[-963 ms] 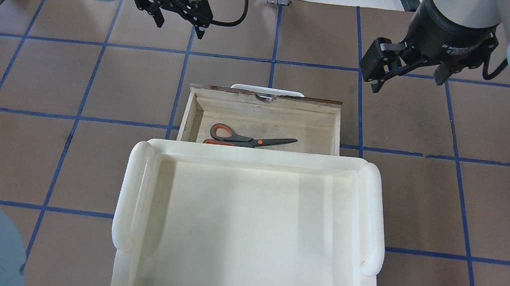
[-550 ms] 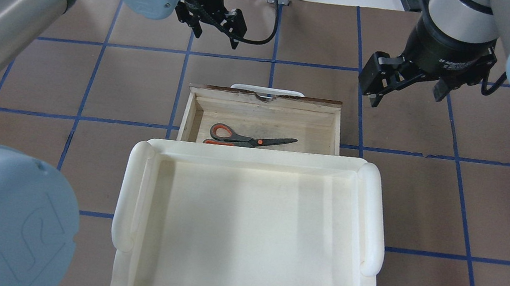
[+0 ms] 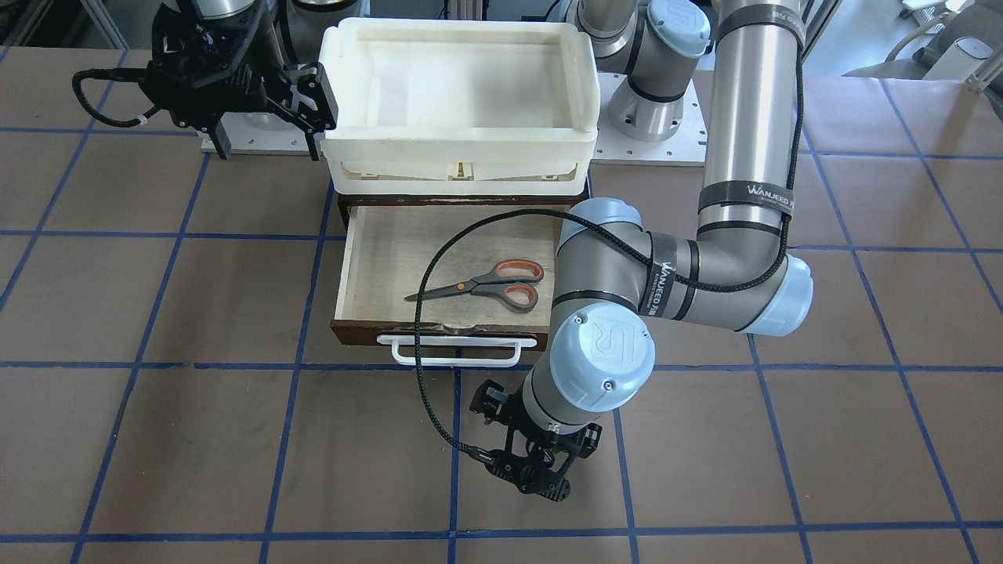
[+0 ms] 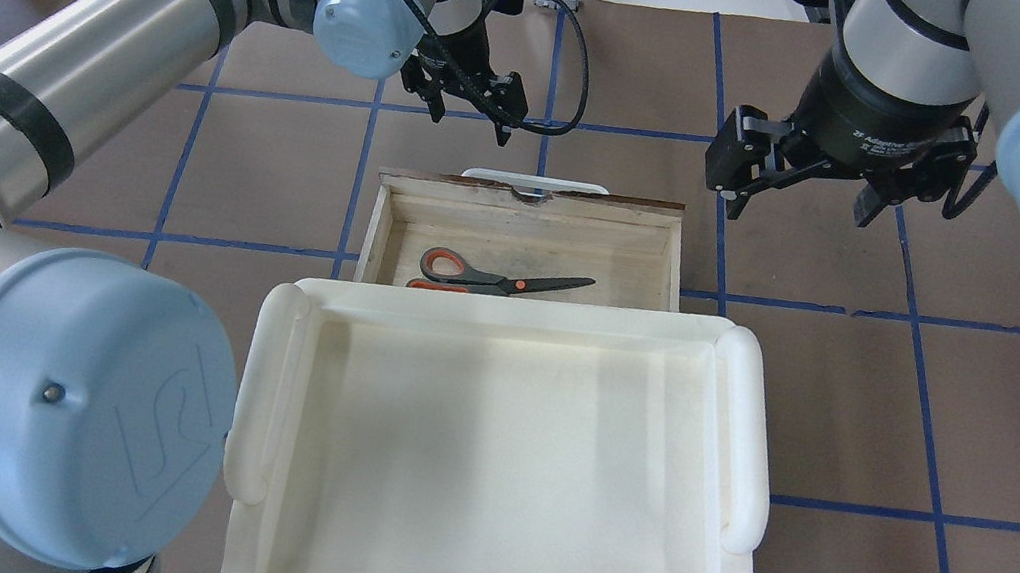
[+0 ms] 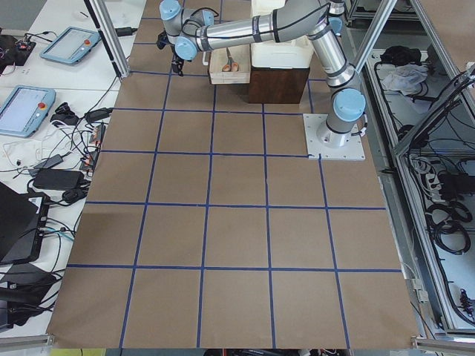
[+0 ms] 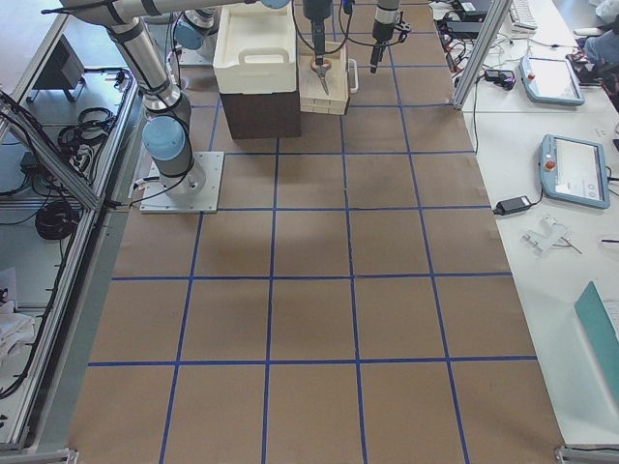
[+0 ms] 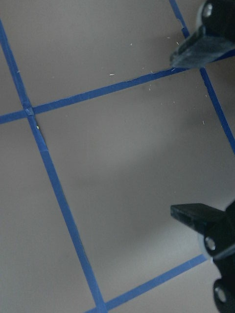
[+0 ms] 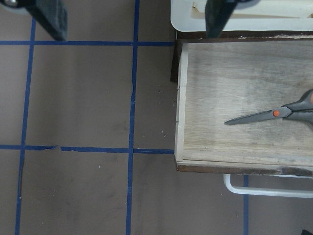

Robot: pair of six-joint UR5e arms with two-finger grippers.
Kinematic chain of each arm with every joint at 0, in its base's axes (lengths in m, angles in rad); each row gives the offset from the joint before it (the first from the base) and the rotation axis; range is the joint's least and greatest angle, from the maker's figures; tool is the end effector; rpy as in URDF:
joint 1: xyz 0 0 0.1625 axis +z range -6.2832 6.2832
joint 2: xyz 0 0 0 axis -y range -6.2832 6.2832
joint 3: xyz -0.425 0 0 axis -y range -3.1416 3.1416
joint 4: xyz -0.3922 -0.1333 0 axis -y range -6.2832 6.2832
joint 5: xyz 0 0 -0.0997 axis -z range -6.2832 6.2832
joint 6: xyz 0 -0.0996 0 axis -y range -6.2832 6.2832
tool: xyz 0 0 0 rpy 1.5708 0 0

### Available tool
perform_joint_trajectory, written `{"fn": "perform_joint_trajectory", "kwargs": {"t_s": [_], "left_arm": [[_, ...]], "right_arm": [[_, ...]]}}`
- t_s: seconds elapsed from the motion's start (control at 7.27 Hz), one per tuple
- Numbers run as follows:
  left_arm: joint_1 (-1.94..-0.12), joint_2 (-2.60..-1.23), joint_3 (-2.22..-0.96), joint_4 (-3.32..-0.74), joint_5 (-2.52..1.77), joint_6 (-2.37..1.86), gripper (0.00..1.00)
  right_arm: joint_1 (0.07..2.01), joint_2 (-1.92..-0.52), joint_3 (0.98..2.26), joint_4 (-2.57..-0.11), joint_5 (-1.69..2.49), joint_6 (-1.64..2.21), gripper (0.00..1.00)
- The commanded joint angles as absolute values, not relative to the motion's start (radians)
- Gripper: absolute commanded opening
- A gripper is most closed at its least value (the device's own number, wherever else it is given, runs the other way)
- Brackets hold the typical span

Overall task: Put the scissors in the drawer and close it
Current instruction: 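Raise the right gripper away while moving the left gripper to the drawer handle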

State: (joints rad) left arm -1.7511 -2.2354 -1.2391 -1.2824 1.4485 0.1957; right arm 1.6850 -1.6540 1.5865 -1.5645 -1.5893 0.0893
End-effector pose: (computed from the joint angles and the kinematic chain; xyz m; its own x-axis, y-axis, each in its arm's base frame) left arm -0.2736 -0.6901 0.2657 -0.9239 0.3605 0.1282 0.3658 0.9305 0.0199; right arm 0.1832 -0.4436 0.5192 -0.9996 -0.0239 0.0129 -0.0247 0.9977 -0.0626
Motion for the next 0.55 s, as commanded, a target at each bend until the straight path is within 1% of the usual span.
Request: {"fn": "perform_joint_trajectory", "kwargs": {"t_s": [0.0, 0.41], "left_arm": [[-1.759, -2.243, -1.238, -1.345, 1.448, 0.204, 1.00], [-1.761, -2.218, -1.238, -1.483, 1.440, 0.201, 1.00]], "right_arm": [[1.686, -1.651, 1.588, -1.575, -1.549, 0.098, 1.00], [1.686, -1.651, 1.589, -1.577, -1.552, 0.097, 1.00]]}}
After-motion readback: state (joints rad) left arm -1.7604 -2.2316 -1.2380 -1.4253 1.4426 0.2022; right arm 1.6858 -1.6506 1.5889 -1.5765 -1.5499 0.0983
